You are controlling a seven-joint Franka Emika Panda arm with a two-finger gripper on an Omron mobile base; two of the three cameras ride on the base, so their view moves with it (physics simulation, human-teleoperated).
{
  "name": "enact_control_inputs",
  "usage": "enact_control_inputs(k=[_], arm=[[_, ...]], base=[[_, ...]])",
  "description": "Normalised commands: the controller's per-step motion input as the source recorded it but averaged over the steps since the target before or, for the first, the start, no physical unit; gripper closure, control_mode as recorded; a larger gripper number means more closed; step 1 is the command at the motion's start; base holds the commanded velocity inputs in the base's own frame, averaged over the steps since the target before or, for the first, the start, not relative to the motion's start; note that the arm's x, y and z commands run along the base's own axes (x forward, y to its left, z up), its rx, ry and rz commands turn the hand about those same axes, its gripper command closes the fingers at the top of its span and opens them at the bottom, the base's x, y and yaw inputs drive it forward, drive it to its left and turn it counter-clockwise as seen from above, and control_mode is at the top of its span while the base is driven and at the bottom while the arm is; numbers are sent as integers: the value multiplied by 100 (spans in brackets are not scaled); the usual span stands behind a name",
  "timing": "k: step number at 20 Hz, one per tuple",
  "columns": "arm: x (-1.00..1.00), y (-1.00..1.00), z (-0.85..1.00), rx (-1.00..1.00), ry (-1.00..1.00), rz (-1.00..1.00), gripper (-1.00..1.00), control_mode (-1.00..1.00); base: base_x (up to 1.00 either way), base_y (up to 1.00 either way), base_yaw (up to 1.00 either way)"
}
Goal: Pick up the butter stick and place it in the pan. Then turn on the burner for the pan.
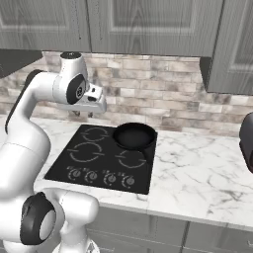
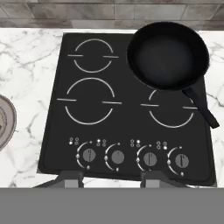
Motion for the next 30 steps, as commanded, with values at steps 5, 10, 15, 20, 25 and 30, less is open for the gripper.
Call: enact_control_inputs(k=[5, 10, 15, 20, 25, 30], arm=[[-22, 25, 0, -2, -7, 0, -100, -100], [-16, 95, -3, -8, -6, -1, -100, -100], [-5, 98, -18, -5, 1, 1, -100, -100], [0, 92, -23, -3, 0, 8, -100, -100], [0, 83, -32, -2, 1, 13, -100, -100], [-12, 59, -42, -9, 5, 19, -100, -100]], base=[[0, 0, 0], [0, 0, 0], [0, 0, 0], [0, 0, 0], [0, 0, 0], [0, 0, 0]])
